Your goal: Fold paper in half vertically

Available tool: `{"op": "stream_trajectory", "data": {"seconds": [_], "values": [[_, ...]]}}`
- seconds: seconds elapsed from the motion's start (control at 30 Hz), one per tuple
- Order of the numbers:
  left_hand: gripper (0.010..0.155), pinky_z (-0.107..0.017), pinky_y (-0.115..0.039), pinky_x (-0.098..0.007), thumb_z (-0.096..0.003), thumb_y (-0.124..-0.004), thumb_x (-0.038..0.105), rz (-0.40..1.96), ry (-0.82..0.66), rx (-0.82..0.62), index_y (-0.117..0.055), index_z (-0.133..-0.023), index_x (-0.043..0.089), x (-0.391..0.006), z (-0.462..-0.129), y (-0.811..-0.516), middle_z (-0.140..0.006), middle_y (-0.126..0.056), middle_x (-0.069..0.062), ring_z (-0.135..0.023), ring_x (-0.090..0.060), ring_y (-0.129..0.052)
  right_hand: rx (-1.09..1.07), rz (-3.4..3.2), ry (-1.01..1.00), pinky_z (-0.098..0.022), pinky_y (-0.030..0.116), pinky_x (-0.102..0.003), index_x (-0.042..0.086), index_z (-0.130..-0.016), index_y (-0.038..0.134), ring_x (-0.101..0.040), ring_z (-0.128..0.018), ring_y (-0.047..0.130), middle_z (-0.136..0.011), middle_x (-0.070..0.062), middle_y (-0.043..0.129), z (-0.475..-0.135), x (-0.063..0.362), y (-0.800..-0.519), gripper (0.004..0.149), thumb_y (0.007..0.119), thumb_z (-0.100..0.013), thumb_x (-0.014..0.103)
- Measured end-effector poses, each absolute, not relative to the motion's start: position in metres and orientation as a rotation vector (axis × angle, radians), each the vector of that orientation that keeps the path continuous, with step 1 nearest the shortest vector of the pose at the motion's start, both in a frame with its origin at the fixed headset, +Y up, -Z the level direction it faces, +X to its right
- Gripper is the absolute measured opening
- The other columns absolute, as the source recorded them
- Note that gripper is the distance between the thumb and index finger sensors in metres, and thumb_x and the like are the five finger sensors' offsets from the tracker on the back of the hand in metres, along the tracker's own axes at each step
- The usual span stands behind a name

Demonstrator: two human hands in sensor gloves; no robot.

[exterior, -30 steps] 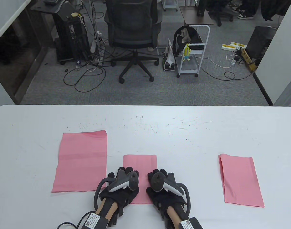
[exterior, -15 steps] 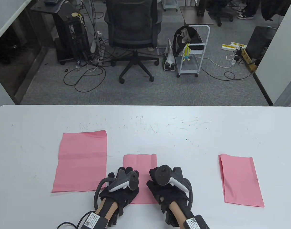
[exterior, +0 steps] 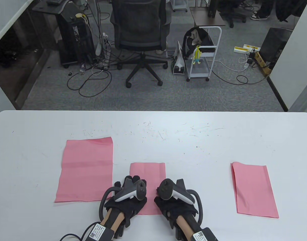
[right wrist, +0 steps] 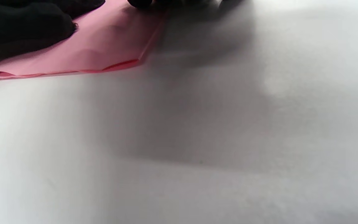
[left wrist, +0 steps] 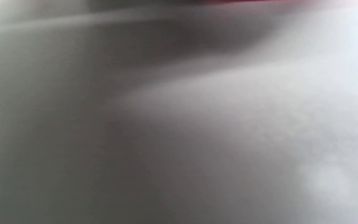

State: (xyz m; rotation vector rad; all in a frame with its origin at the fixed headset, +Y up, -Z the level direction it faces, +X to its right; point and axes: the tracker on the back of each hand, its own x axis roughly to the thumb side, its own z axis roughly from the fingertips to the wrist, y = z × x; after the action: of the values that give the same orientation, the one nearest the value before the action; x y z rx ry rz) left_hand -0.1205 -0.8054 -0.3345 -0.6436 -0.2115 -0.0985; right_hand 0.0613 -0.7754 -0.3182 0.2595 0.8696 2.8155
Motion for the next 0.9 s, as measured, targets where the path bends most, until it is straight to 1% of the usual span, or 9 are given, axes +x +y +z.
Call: {"op": "stream_trajectory", "data": {"seconds": [0.23,0.37,0.63,0.73,0.9], "values": [[0.075,-0.085,-0.017,-0.064,-0.0513,-0.035,0.066,-0.099,-0.214,-0.635,0.002,-0.111,0.04,-0.12,-0.334,-0.806,-0.121,0.009,0.008,-0.116,-0.028,0.002,0.147,2.766,0.928,-0.078,0.043,-0.053,0.028,-0.106,0.049,-0.03,-0.107,0.042,-0.116,0.0,0.042,-0.342,0.057,-0.777,0.061,0.06,-0.051,0.052],[0.075,-0.085,-0.017,-0.064,-0.0512,-0.035,0.066,-0.099,-0.216,-0.632,0.002,-0.111,0.04,-0.121,-0.334,-0.806,-0.121,0.008,0.008,-0.116,-0.028,0.002,0.107,2.76,0.923,-0.078,0.041,-0.053,0.028,-0.106,0.047,-0.03,-0.108,0.039,-0.116,0.001,0.039,-0.355,0.054,-0.779,0.062,0.06,-0.051,0.053],[0.075,-0.085,-0.017,-0.064,-0.0513,-0.035,0.066,-0.096,-0.218,-0.63,0.002,-0.112,0.04,-0.121,-0.334,-0.806,-0.121,0.008,0.008,-0.115,-0.028,0.002,0.023,2.766,0.916,-0.079,0.037,-0.054,0.03,-0.107,0.042,-0.028,-0.109,0.032,-0.117,0.002,0.032,-0.398,0.047,-0.785,0.063,0.059,-0.051,0.053],[0.075,-0.085,-0.017,-0.064,-0.0512,-0.035,0.066,-0.096,-0.218,-0.629,0.002,-0.111,0.04,-0.121,-0.334,-0.806,-0.121,0.008,0.008,-0.115,-0.028,0.002,-0.002,2.742,0.894,-0.079,0.037,-0.054,0.03,-0.106,0.044,-0.026,-0.108,0.033,-0.116,0.002,0.034,-0.407,0.047,-0.785,0.062,0.06,-0.051,0.053],[0.075,-0.085,-0.017,-0.064,-0.0511,-0.035,0.066,-0.096,-0.218,-0.629,0.001,-0.112,0.04,-0.121,-0.334,-0.806,-0.121,0.008,0.008,-0.115,-0.028,0.002,0.01,2.792,0.872,-0.078,0.042,-0.055,0.029,-0.106,0.048,-0.028,-0.107,0.039,-0.114,0.0,0.04,-0.411,0.045,-0.783,0.061,0.06,-0.051,0.053]]}}
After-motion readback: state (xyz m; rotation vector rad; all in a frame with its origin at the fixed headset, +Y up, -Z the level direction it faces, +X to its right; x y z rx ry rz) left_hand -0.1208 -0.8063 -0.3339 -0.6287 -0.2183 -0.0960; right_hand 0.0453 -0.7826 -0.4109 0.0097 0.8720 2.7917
